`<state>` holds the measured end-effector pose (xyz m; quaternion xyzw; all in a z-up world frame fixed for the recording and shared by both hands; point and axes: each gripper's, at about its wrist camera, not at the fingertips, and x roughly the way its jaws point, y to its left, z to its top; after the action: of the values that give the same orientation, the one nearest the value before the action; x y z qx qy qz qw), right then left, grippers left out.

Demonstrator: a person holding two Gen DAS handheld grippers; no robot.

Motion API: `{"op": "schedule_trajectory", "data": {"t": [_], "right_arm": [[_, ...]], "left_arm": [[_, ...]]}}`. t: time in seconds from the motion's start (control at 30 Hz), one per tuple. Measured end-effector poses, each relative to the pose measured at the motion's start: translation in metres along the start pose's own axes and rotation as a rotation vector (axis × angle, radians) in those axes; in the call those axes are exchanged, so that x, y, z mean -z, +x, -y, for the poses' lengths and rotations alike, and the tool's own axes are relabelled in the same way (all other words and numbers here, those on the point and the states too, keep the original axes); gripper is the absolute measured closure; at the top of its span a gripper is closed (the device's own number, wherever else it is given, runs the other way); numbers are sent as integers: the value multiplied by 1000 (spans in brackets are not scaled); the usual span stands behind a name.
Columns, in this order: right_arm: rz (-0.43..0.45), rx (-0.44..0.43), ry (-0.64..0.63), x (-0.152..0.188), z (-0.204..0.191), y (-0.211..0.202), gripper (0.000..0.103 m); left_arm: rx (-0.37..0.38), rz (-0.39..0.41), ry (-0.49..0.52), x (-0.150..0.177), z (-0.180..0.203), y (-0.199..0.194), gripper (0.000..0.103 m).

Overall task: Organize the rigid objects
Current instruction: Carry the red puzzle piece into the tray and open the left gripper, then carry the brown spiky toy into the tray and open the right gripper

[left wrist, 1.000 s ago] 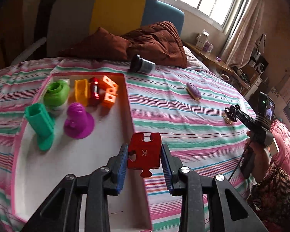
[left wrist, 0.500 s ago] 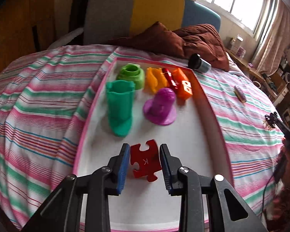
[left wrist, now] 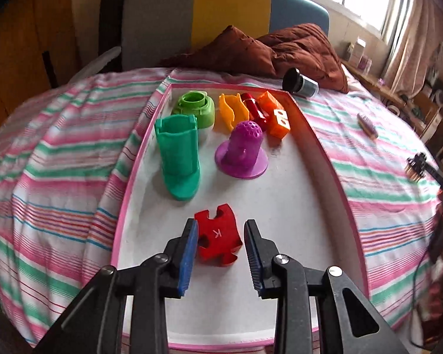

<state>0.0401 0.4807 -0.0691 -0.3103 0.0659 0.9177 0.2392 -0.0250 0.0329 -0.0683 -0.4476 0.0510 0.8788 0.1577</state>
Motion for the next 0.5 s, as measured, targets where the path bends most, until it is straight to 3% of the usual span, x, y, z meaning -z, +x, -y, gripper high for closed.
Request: {"op": "schedule_trajectory", "data": {"t": [0.07, 0.2, 0.3, 0.37, 0.5], "right_arm": [[3, -3, -1, 0, 0, -1, 89], [5, -15, 3, 0, 1, -3, 89], [-1, -29, 6, -1, 1, -5, 89], [-11, -40, 4, -2, -1, -6, 89], [-22, -85, 9, 0, -7, -15, 89]], "left_arm": [[-11, -2, 10, -2, 1, 2, 70], [-115, 5, 16, -5, -5, 3, 70], [-94, 7, -33, -6, -16, 0, 70], [-77, 32, -67, -3, -21, -5, 59], [-4, 97, -139, 0, -22, -22, 26]]}}
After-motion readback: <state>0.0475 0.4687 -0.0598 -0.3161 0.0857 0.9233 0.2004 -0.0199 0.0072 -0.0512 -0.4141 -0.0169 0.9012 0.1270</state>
